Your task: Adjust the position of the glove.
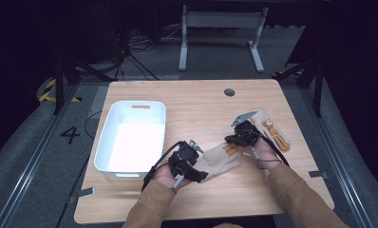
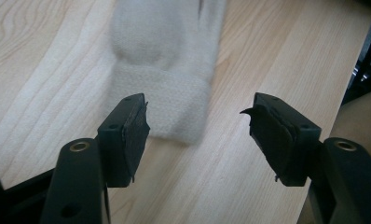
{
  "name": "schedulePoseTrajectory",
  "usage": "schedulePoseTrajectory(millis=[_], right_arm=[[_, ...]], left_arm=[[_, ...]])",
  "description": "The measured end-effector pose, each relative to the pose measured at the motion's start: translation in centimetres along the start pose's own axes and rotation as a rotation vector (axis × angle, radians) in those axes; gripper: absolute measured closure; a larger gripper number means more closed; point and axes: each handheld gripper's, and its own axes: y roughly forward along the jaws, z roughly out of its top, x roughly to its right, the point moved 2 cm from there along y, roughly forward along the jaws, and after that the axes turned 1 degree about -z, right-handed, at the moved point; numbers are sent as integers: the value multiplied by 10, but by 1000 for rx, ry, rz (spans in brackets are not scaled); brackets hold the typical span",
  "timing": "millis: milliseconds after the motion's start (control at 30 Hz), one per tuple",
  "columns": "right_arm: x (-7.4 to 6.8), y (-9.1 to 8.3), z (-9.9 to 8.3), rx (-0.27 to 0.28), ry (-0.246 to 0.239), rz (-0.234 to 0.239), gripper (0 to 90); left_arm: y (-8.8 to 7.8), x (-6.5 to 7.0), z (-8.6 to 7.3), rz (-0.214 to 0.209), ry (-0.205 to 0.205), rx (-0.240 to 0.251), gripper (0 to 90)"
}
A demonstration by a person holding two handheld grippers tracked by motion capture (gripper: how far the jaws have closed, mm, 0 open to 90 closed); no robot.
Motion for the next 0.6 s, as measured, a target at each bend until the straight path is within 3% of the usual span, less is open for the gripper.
schedulePoseTrajectory(millis=[233,300,600], right_arm=[[0,-1,-2,-29,-4,13,891],[-2,-4,-3,-44,-15,8,893],[-6,-11,-11,-71,-29,-2,895]], left_arm=[[3,2,-1,25,22,-18,408],[3,1,1,67,19,-21,492],[0,-2,9,63,4,15,560]])
